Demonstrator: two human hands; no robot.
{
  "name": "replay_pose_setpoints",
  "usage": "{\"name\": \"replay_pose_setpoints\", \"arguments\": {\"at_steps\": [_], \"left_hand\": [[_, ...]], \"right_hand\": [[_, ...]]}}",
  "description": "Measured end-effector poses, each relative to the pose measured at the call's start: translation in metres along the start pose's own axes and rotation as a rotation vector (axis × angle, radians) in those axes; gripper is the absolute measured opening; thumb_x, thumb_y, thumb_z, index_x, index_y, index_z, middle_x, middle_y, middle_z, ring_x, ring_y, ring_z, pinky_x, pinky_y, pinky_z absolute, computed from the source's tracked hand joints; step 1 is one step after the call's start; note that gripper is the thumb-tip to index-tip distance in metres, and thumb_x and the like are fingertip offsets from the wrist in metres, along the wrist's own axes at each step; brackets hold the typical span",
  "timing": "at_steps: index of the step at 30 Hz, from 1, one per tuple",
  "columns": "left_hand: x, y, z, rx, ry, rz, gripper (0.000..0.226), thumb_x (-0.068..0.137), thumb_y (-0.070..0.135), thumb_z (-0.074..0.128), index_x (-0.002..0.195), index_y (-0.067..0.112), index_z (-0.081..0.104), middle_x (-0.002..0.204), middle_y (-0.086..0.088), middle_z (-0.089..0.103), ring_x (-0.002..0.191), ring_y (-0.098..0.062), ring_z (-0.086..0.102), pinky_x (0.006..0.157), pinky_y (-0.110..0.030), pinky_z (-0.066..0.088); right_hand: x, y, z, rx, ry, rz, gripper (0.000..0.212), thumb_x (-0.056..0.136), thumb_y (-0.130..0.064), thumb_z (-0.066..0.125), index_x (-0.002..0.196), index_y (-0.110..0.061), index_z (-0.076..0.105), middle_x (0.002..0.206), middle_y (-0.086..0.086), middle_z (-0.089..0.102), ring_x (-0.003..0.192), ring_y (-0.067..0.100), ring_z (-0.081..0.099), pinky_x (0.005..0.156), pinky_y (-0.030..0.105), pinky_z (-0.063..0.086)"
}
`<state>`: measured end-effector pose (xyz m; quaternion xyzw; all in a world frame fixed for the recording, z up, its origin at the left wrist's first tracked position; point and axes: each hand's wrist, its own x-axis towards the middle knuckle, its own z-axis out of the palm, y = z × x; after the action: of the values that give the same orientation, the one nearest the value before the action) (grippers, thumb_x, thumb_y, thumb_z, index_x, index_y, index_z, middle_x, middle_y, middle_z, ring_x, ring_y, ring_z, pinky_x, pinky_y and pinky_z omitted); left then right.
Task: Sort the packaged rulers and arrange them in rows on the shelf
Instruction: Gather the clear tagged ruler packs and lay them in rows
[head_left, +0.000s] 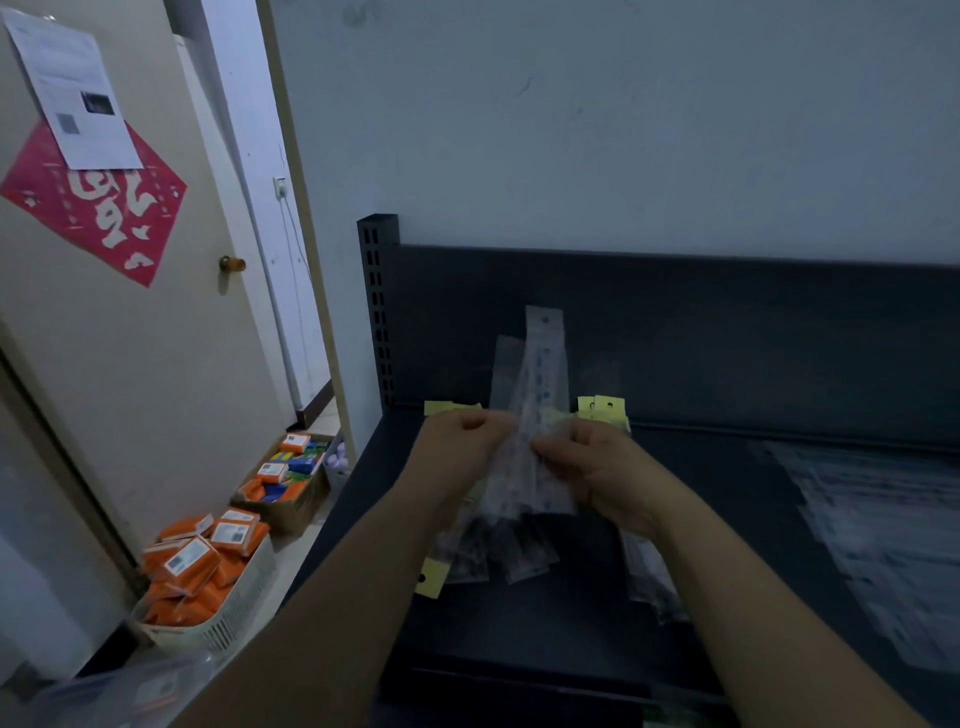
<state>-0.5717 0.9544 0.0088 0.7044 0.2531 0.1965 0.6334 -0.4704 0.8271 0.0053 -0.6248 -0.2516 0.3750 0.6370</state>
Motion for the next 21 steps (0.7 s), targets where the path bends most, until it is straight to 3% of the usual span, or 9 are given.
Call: {"name": "replay_pose_setpoints", "arguments": {"at_steps": [3, 4, 6, 8, 10, 12, 14, 16, 21], "left_hand": [[0.001, 0.014, -0.008, -0.003, -0.076, 0.032, 0.026, 0.096, 0.028, 0.056, 0.094, 0.011, 0.074, 0.093, -0.009, 0.074, 0.088, -0.022, 0.070, 0.083, -0.035, 0.057], [0.003, 0.014, -0.014, 0.059, -0.014, 0.072, 0.029, 0.097, 0.030, 0.054, 0.091, 0.011, 0.074, 0.090, -0.008, 0.073, 0.085, -0.021, 0.069, 0.080, -0.034, 0.055], [0.006, 0.007, -0.029, 0.409, 0.151, 0.203, 0.027, 0.096, 0.031, 0.054, 0.091, 0.012, 0.073, 0.088, -0.005, 0.071, 0.083, -0.021, 0.065, 0.075, -0.034, 0.050], [0.004, -0.005, -0.034, 0.738, 0.132, 0.220, 0.021, 0.090, 0.036, 0.059, 0.091, 0.018, 0.071, 0.089, 0.001, 0.067, 0.085, -0.019, 0.062, 0.072, -0.029, 0.048], [-0.001, -0.019, -0.025, 0.894, -0.012, 0.099, 0.033, 0.079, 0.053, 0.065, 0.084, 0.020, 0.065, 0.087, 0.001, 0.059, 0.091, -0.022, 0.060, 0.074, -0.030, 0.048], [-0.006, -0.029, -0.012, 1.028, -0.038, 0.062, 0.045, 0.070, 0.062, 0.067, 0.082, 0.019, 0.062, 0.095, -0.001, 0.052, 0.102, -0.026, 0.052, 0.081, -0.033, 0.047], [-0.006, -0.036, -0.005, 1.062, 0.023, 0.085, 0.048, 0.069, 0.061, 0.067, 0.084, 0.016, 0.066, 0.104, -0.004, 0.055, 0.108, -0.027, 0.047, 0.090, -0.040, 0.047], [-0.007, -0.039, -0.003, 1.051, 0.065, 0.116, 0.048, 0.071, 0.061, 0.066, 0.076, 0.014, 0.067, 0.100, -0.006, 0.060, 0.106, -0.027, 0.048, 0.089, -0.043, 0.048], [-0.019, -0.041, -0.003, 0.850, -0.052, 0.228, 0.027, 0.080, 0.049, 0.067, 0.078, 0.024, 0.076, 0.083, 0.006, 0.070, 0.080, -0.006, 0.063, 0.075, -0.027, 0.052]], "right_hand": [[0.006, -0.001, 0.002, -0.020, 0.086, -0.046, 0.019, 0.090, -0.008, 0.060, 0.107, 0.000, 0.062, 0.100, 0.016, 0.071, 0.084, 0.023, 0.070, 0.070, 0.033, 0.059], [0.006, -0.001, -0.001, -0.009, 0.126, -0.053, 0.016, 0.089, -0.008, 0.061, 0.103, -0.001, 0.063, 0.096, 0.016, 0.071, 0.080, 0.022, 0.070, 0.067, 0.032, 0.058], [0.005, 0.000, -0.010, 0.023, 0.219, -0.064, 0.007, 0.090, -0.007, 0.061, 0.094, -0.002, 0.063, 0.088, 0.016, 0.069, 0.072, 0.021, 0.068, 0.062, 0.030, 0.056], [0.004, 0.002, -0.024, 0.019, 0.324, -0.064, 0.005, 0.091, -0.006, 0.060, 0.092, -0.002, 0.062, 0.089, 0.019, 0.066, 0.076, 0.027, 0.063, 0.072, 0.038, 0.055], [0.003, 0.003, -0.035, 0.024, 0.394, -0.053, 0.007, 0.091, -0.005, 0.059, 0.096, -0.001, 0.061, 0.095, 0.021, 0.065, 0.082, 0.030, 0.062, 0.084, 0.044, 0.052], [0.001, 0.004, -0.040, 0.056, 0.415, -0.045, 0.016, 0.092, -0.004, 0.057, 0.105, 0.003, 0.060, 0.101, 0.022, 0.066, 0.087, 0.032, 0.063, 0.089, 0.047, 0.052], [-0.002, 0.006, -0.041, 0.081, 0.420, -0.045, 0.020, 0.092, -0.003, 0.057, 0.110, 0.005, 0.059, 0.104, 0.023, 0.066, 0.092, 0.033, 0.064, 0.091, 0.048, 0.052], [-0.003, 0.010, -0.041, 0.112, 0.418, -0.051, 0.019, 0.092, -0.003, 0.056, 0.110, 0.005, 0.059, 0.103, 0.022, 0.066, 0.088, 0.031, 0.065, 0.087, 0.046, 0.053], [-0.003, 0.013, -0.042, 0.127, 0.405, -0.061, 0.010, 0.092, -0.003, 0.056, 0.100, -0.001, 0.061, 0.097, 0.017, 0.069, 0.080, 0.025, 0.068, 0.077, 0.038, 0.057]]}}
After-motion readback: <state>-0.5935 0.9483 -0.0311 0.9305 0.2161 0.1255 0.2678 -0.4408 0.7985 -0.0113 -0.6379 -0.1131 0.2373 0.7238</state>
